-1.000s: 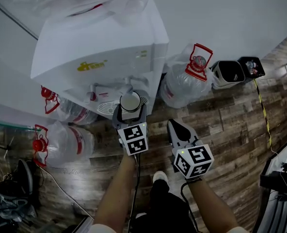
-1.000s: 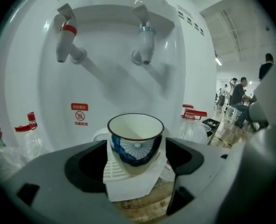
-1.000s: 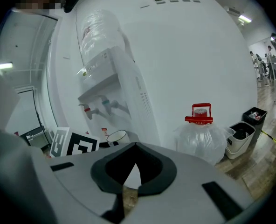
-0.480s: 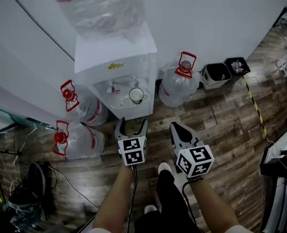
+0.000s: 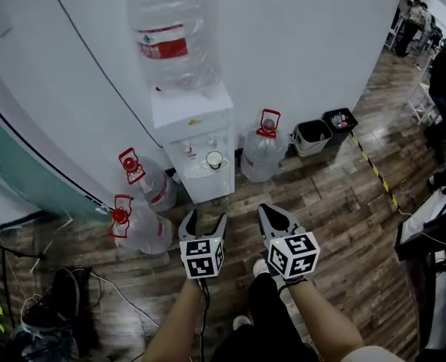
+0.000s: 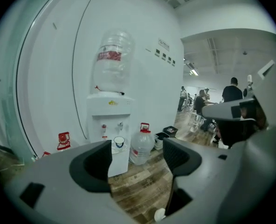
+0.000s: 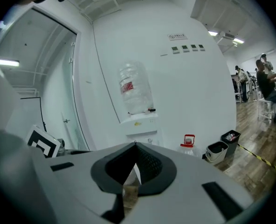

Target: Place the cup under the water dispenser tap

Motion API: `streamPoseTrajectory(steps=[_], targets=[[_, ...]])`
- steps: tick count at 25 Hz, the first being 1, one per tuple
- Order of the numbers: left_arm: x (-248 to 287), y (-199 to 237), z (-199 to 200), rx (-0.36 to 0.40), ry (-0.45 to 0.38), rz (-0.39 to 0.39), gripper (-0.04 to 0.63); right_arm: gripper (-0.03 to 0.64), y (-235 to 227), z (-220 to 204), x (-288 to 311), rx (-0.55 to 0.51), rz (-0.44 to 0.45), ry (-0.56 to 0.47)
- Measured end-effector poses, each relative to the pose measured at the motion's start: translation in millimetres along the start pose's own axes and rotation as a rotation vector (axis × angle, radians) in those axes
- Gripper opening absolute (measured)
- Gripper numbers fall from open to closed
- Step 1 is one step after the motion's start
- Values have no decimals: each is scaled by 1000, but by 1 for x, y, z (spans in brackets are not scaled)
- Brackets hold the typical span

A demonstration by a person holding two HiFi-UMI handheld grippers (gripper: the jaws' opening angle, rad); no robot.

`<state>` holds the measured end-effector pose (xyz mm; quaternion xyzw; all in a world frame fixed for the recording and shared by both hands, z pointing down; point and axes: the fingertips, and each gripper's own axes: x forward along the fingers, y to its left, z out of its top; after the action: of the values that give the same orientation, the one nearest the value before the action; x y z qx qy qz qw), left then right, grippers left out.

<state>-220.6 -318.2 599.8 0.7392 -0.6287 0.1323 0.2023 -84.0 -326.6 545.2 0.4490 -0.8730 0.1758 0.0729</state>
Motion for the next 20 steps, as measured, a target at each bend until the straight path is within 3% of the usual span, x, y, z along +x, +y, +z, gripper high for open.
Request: streamPoseTrajectory(steps=[11,20], targets=[[-187,-69,58,-1,-60,-33,251,21,73,65,-144,-10,3,-14],[-277,-138,26,6,-74,-12,148,21,107,54,-248,-29,60,-12]])
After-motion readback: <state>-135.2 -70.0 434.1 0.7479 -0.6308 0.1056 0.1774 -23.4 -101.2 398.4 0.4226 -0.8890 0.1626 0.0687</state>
